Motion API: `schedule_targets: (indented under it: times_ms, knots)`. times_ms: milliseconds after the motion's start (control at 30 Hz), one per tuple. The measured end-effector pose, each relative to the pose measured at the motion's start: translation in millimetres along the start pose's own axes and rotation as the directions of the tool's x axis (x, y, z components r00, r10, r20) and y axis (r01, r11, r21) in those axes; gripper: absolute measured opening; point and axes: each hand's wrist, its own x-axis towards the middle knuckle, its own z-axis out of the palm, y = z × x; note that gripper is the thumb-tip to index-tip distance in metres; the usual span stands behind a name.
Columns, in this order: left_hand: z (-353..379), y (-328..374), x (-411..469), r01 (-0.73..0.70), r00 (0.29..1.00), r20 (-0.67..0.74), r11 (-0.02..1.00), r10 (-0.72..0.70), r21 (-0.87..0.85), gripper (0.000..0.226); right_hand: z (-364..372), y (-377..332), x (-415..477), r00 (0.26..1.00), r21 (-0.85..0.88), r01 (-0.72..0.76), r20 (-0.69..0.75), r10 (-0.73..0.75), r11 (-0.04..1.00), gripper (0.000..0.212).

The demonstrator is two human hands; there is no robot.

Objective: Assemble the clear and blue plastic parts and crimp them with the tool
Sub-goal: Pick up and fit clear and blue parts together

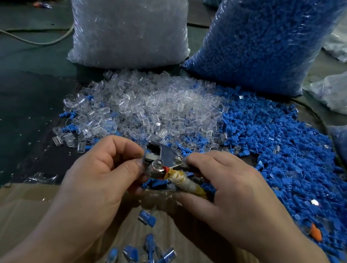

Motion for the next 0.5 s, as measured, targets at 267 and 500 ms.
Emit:
schedule_targets:
  times_ms: [267, 500]
  knots:
    - [-5, 4, 2, 0.044, 0.998, 0.026, 0.987, -0.049, 0.154, 0.030, 2, 10, 9, 0.992, -0.148, -0.125, -0.030, 0.122, 0.981, 0.068]
    - [-1, 7, -3, 0.003, 1.000, 0.020, 0.957, -0.009, 0.291, 0.026, 10, 10, 18, 0.994, -0.271, -0.109, -0.054, 0.098, 0.956, 0.048]
